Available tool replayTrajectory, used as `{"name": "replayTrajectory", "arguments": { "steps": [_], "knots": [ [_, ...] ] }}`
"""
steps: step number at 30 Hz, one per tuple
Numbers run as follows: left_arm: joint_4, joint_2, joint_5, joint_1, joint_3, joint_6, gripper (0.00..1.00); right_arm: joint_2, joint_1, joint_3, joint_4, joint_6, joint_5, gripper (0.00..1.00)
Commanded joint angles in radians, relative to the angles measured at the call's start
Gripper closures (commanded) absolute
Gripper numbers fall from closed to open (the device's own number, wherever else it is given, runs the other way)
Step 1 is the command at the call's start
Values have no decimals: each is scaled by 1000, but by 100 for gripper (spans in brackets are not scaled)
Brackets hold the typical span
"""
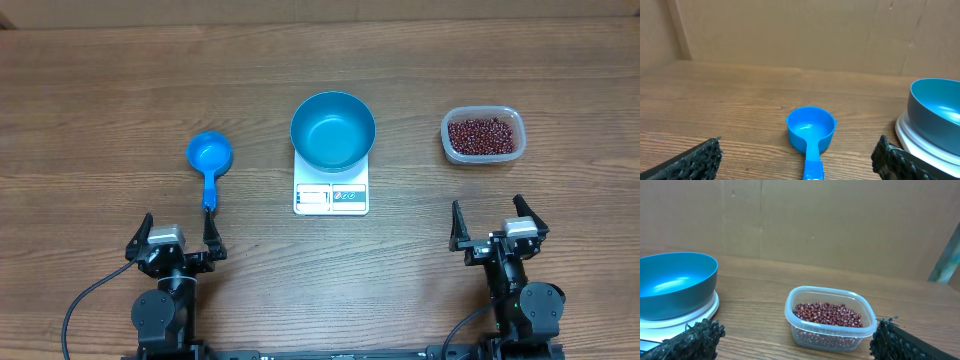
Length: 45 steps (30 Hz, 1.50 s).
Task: Scoop item into bowl and weigh 150g on scale
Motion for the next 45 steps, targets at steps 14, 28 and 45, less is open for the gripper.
{"name": "replayTrajectory", "arguments": {
  "steps": [14, 28, 45],
  "knots": [
    [1, -8, 12, 5, -3, -18, 1, -9, 6, -11, 5, 0, -1, 0],
    [1, -8, 12, 5, -3, -18, 1, -9, 6, -11, 5, 0, -1, 0],
    [-140, -7, 12, 5, 105, -17, 0, -9, 6, -11, 6, 0, -1, 0]
  ]
}}
